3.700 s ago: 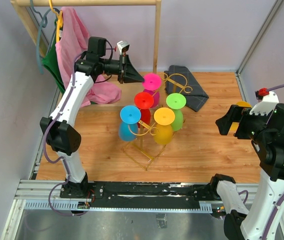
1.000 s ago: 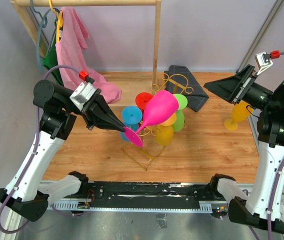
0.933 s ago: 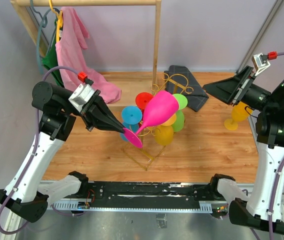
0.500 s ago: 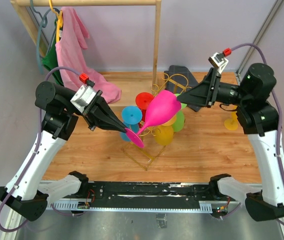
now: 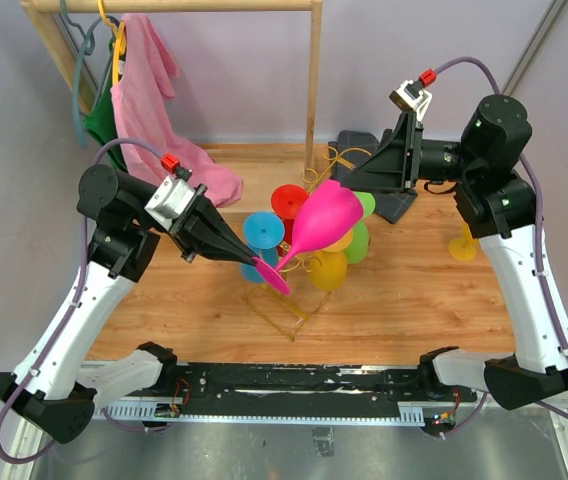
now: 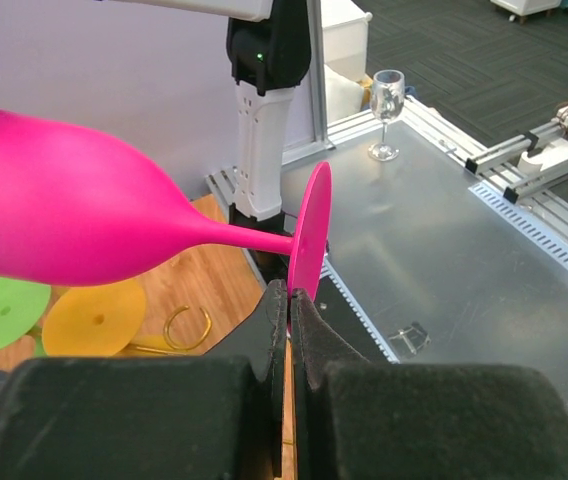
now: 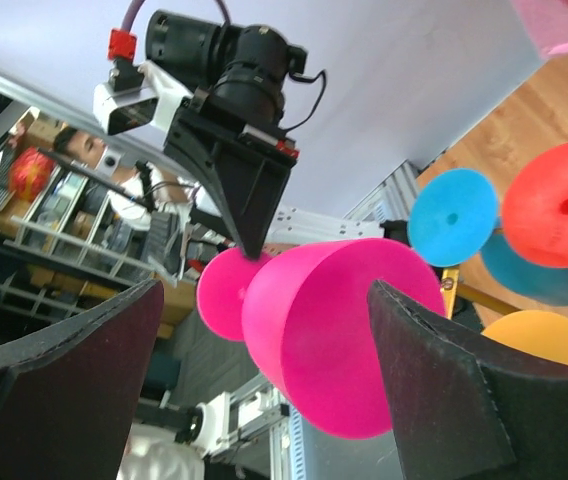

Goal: Take the wine glass off the wine glass rack

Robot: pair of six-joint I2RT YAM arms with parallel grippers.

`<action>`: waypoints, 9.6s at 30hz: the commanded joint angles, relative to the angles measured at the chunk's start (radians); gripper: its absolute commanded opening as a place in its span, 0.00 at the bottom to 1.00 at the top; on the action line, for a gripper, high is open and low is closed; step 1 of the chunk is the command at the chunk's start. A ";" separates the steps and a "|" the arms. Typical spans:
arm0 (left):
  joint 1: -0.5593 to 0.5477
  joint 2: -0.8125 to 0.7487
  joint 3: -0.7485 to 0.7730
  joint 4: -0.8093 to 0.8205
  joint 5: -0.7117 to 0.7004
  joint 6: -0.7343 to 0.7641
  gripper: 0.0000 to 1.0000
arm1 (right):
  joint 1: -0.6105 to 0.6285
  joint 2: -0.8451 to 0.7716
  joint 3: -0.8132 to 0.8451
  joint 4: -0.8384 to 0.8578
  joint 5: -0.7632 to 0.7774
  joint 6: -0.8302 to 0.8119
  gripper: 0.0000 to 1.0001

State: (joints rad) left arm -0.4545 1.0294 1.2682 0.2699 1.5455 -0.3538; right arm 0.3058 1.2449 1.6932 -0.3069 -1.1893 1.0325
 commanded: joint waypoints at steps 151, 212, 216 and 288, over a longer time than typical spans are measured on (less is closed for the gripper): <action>0.023 0.102 0.318 -0.540 -0.909 0.496 0.96 | -0.313 0.400 -0.121 -0.407 1.415 -0.624 0.56; 0.248 0.482 0.335 -0.833 -0.344 -0.466 0.66 | -0.312 -0.180 0.096 -0.768 0.732 -0.779 0.99; 0.219 0.474 0.332 -0.833 -0.341 -0.475 0.62 | -0.312 -0.181 0.090 -0.766 0.729 -0.779 0.99; 0.172 0.478 0.317 -0.822 -0.331 -0.502 0.00 | -0.312 -0.226 0.025 -0.739 0.734 -0.771 0.99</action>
State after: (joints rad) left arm -0.2787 1.5120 1.5501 -0.5594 1.1736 -0.8223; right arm 0.0040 1.0309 1.7222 -1.0668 -0.4454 0.2657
